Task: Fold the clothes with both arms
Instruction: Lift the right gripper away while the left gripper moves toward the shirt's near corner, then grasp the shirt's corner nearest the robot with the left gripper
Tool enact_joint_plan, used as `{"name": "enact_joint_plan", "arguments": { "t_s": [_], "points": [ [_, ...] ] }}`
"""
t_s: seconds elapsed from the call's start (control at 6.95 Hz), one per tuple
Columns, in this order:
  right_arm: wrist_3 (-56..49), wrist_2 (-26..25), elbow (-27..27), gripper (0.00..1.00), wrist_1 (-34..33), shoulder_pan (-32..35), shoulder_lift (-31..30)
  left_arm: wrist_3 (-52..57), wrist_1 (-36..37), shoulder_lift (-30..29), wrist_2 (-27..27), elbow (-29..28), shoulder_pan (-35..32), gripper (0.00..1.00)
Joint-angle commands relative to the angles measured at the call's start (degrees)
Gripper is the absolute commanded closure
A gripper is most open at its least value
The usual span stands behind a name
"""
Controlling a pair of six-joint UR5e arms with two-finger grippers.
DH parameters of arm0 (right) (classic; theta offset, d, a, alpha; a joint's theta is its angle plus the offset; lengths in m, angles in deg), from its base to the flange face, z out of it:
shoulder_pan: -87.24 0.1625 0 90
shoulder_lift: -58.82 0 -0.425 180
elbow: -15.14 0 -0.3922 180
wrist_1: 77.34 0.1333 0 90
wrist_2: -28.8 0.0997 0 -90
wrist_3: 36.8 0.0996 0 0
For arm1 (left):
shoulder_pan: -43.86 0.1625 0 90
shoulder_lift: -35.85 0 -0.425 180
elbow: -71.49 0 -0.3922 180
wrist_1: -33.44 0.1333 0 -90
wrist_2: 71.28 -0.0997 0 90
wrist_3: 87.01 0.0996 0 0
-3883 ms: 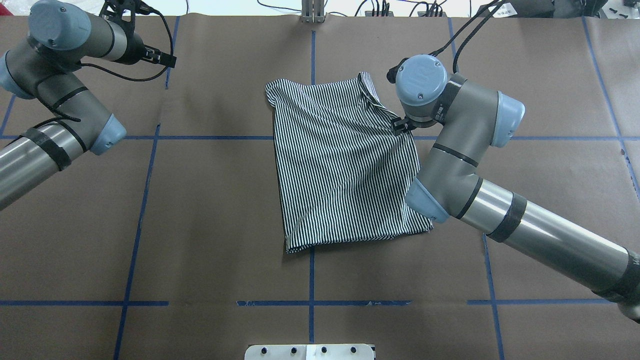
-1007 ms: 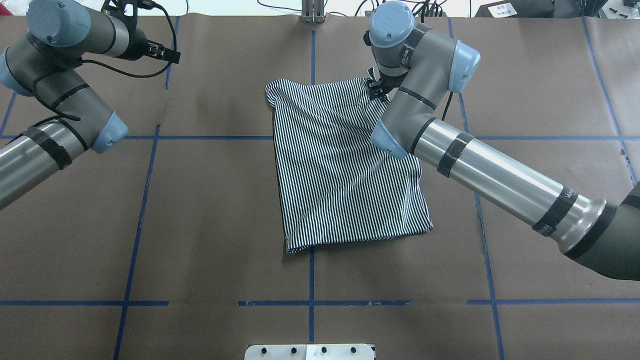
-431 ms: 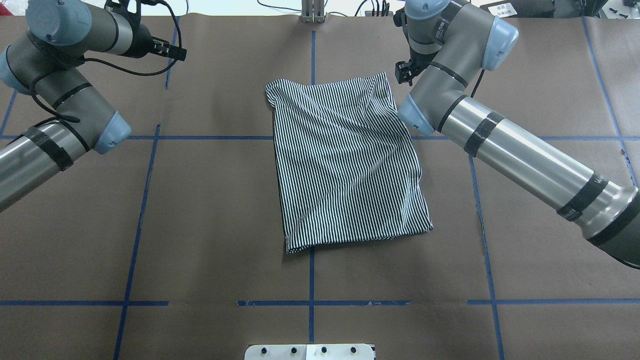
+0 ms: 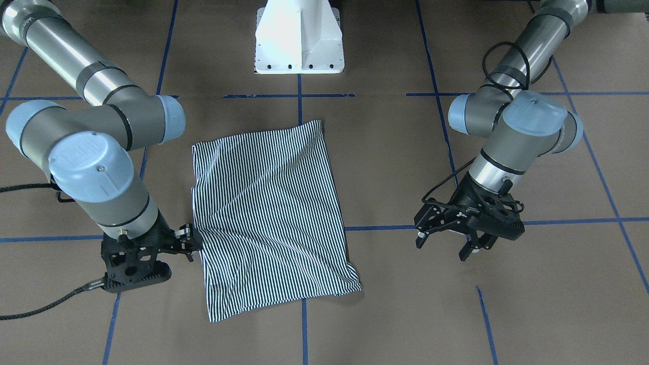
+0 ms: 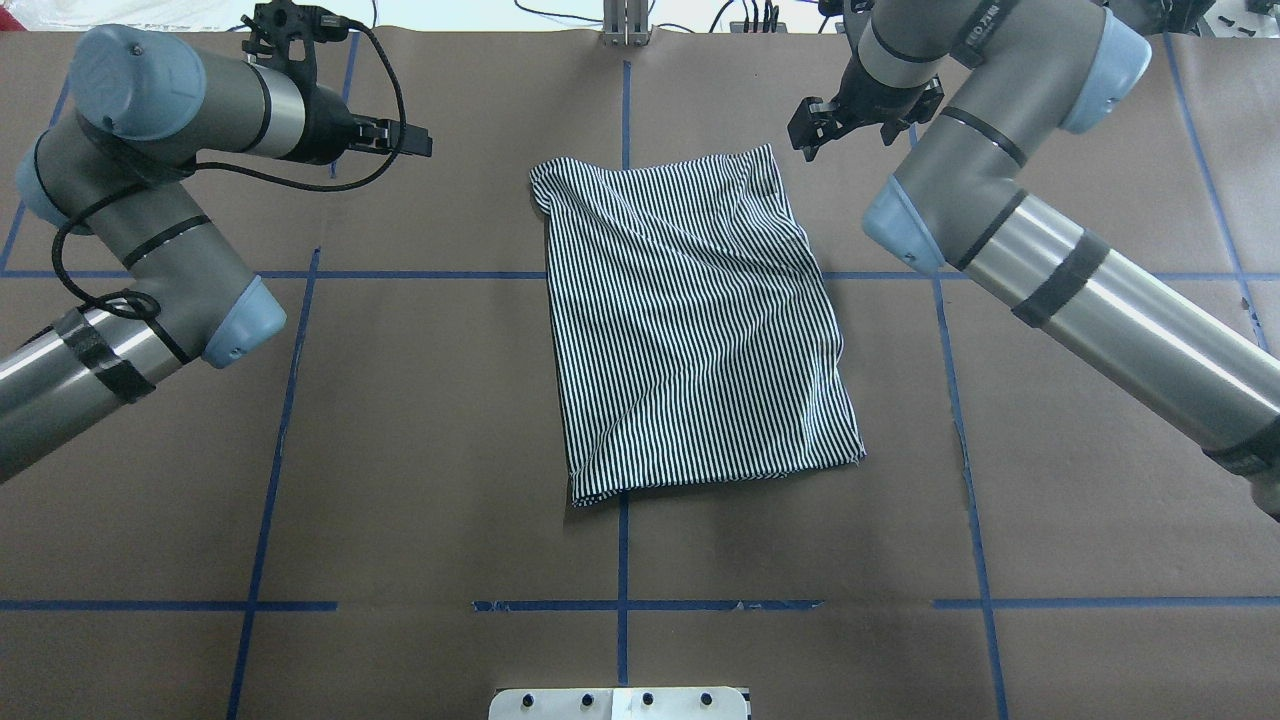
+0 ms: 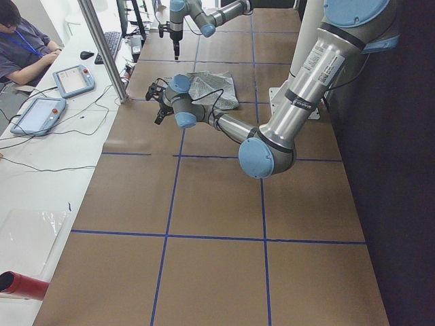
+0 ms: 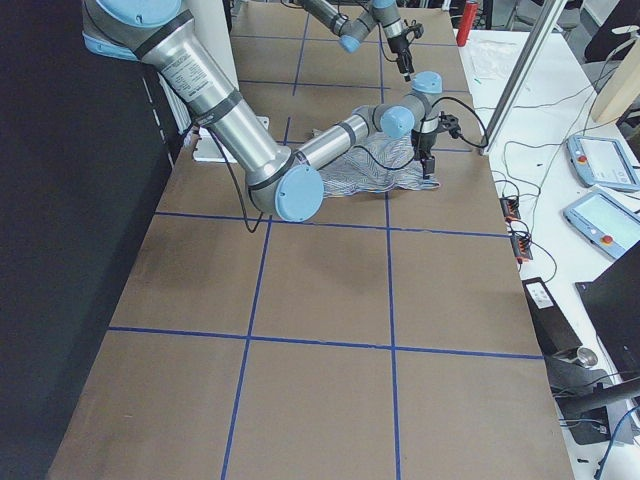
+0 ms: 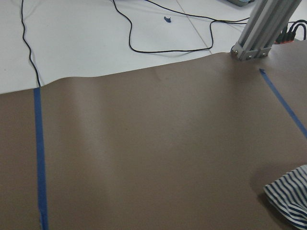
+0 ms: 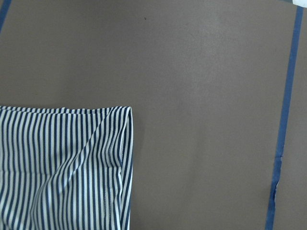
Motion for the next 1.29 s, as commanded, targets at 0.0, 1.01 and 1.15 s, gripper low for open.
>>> {"name": "enact_joint_plan", "arguments": {
  "t_s": [0.0,1.01,1.15],
  "points": [
    [14.55,2.58,-14.04,0.00,13.01,-0.10,-13.35,-11.92,6.93,4.18,-0.46,13.74,7.45,0.00],
    [44.16,1.62,-23.24,0.00,31.02,-1.77,-27.57,-52.20,7.23,5.78,-26.22,18.46,34.90,0.46],
    [44.16,1.54,-23.24,0.00,31.02,-1.78,-27.57,-52.75,7.23,5.78,-26.22,17.85,34.99,0.46]
  ]
}}
